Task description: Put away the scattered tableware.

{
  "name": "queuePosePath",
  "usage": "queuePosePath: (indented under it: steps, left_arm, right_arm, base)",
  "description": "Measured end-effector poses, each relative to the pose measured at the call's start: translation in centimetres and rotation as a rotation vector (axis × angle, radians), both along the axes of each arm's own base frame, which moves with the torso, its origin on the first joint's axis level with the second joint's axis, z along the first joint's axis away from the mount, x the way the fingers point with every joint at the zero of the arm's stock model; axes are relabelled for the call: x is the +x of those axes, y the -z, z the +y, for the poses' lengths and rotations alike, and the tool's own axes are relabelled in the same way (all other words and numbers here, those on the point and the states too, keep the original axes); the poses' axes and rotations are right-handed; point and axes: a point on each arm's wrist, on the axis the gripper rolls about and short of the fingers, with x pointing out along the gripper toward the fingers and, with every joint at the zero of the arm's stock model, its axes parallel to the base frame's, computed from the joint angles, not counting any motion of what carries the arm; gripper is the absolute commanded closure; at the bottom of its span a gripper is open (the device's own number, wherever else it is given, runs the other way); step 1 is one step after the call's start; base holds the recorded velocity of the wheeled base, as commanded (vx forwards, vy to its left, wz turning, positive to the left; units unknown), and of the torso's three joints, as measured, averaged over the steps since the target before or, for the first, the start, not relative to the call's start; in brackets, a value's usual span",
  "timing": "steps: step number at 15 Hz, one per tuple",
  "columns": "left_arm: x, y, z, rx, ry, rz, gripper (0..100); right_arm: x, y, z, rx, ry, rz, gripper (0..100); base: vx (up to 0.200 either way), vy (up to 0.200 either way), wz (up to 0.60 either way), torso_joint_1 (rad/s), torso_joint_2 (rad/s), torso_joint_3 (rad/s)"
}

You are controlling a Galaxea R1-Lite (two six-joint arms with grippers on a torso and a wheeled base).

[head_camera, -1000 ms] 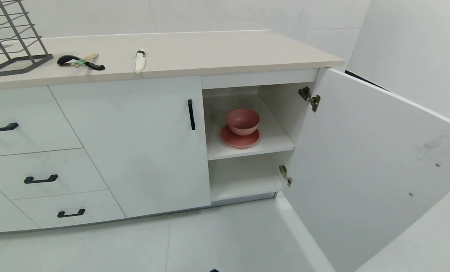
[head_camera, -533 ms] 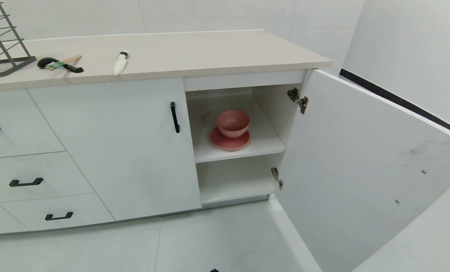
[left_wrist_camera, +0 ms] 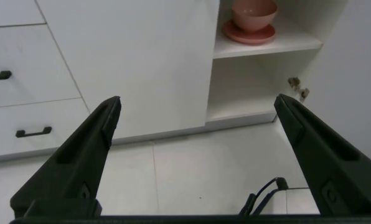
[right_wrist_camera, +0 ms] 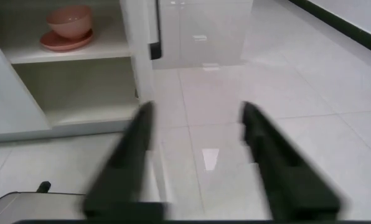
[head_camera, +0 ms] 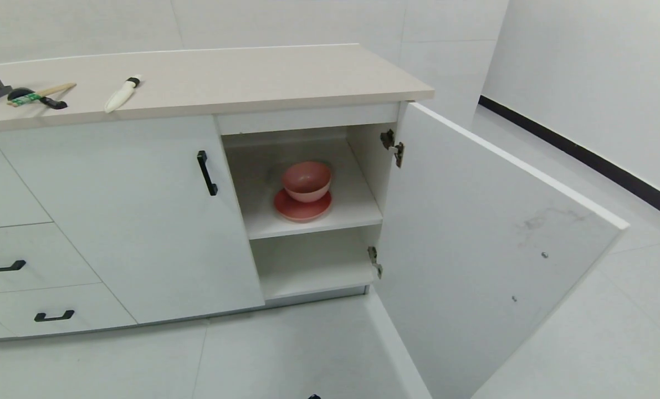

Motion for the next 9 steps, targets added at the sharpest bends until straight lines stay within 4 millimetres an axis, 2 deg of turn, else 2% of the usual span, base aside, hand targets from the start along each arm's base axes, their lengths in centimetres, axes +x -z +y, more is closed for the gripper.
queuePosePath:
  steps: [2,5,9]
  left_arm:
    - [0.0,-0.01,0.0,0.0,0.001,-0.001,0]
    - [0.0,0.01,0.0,0.002,-0.001,0.0,0]
    - [0.0,0.01,0.0,0.001,-0.001,0.0,0]
  right_arm:
    - [0.0,0.0,0.0,0.0,0.0,0.0,100]
    - [0.0,0.02,0.0,0.002,0.0,0.001,100]
    - [0.0,-0.01,-0.08,0.018,0.037,0.001,100]
  base:
    - [0.0,0.0,0.0,0.0,0.0,0.0]
    - [-0.2,0.0,0.0,0.002,0.0,0.005]
    - [0.0,0.0,0.0,0.0,0.0,0.0]
